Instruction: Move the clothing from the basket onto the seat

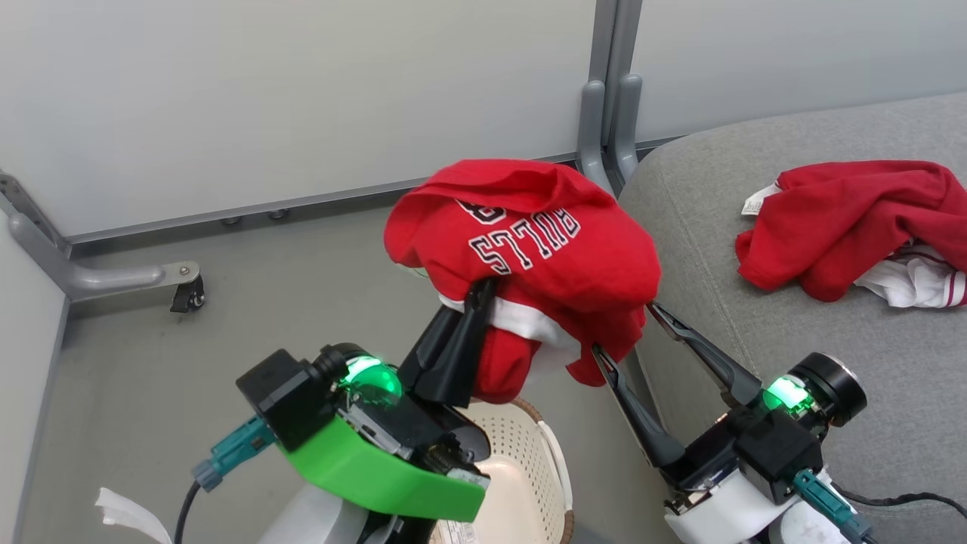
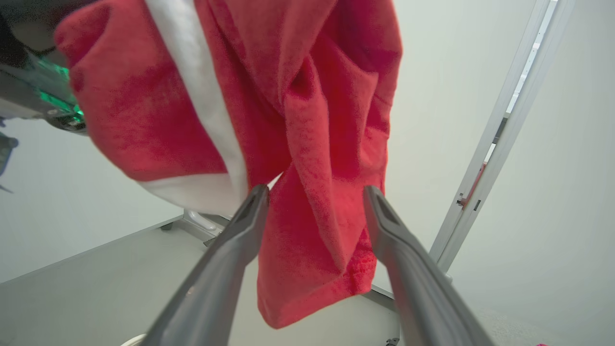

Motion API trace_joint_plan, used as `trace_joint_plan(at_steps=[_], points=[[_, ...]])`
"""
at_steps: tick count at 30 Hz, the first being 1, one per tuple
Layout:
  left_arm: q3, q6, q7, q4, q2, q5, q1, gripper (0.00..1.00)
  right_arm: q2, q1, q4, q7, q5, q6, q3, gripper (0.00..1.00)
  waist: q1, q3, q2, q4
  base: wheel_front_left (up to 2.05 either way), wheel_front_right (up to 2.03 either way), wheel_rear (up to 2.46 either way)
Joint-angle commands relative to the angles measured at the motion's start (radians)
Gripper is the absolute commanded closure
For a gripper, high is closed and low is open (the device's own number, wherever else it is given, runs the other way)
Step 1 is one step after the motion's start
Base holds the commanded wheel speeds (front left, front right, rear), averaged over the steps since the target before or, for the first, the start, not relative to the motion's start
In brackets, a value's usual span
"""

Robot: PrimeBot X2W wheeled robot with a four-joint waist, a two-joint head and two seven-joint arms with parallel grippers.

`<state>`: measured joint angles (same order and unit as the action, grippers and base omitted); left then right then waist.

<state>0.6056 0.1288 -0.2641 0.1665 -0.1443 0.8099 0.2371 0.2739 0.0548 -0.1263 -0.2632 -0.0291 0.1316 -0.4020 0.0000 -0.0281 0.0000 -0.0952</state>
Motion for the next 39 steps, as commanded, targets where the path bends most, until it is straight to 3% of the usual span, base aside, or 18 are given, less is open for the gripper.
trace_joint_plan(at_steps=[1, 16, 29, 30, 31, 39], points=[[0.013, 0.003, 0.0, -0.001, -0.012, 0.006, 0.025, 1.0, 0.007, 0.019, 0.01, -0.002, 0.013, -0.002, -0.003, 0.0, 0.0, -0.001, 0.0, 0.004, 0.0, 0.0, 0.0], [0.16, 0.003, 0.0, -0.027, -0.06, 0.038, 0.066, 1.0, 0.014, 0.107, 0.109, -0.002, 0.155, -0.002, -0.034, 0.0, 0.0, -0.013, 0.0, 0.032, 0.0, 0.0, 0.0], [0.225, 0.003, 0.0, -0.045, -0.088, 0.084, 0.083, 1.0, 0.016, 0.138, 0.14, -0.002, 0.146, -0.002, -0.096, 0.0, 0.0, -0.024, 0.0, 0.045, 0.0, 0.0, 0.0], [0.228, 0.003, 0.0, -0.045, -0.088, 0.086, 0.084, 1.0, 0.017, 0.139, 0.137, -0.002, 0.142, -0.002, -0.105, 0.26, 0.0, -0.025, 0.0, 0.047, 0.0, 0.0, 0.0], [0.227, 0.003, 0.0, -0.044, -0.088, 0.087, 0.083, 1.0, 0.015, 0.136, 0.14, -0.002, 0.135, -0.002, -0.106, 1.0, 0.0, -0.025, 0.0, 0.048, 0.0, 0.0, 0.0], [0.219, 0.003, 0.0, -0.04, -0.092, 0.085, 0.064, 1.0, 0.004, 0.112, 0.122, -0.002, 0.104, -0.002, -0.09, 1.0, 0.0, -0.03, 0.0, 0.054, 0.0, 0.0, 0.0]])
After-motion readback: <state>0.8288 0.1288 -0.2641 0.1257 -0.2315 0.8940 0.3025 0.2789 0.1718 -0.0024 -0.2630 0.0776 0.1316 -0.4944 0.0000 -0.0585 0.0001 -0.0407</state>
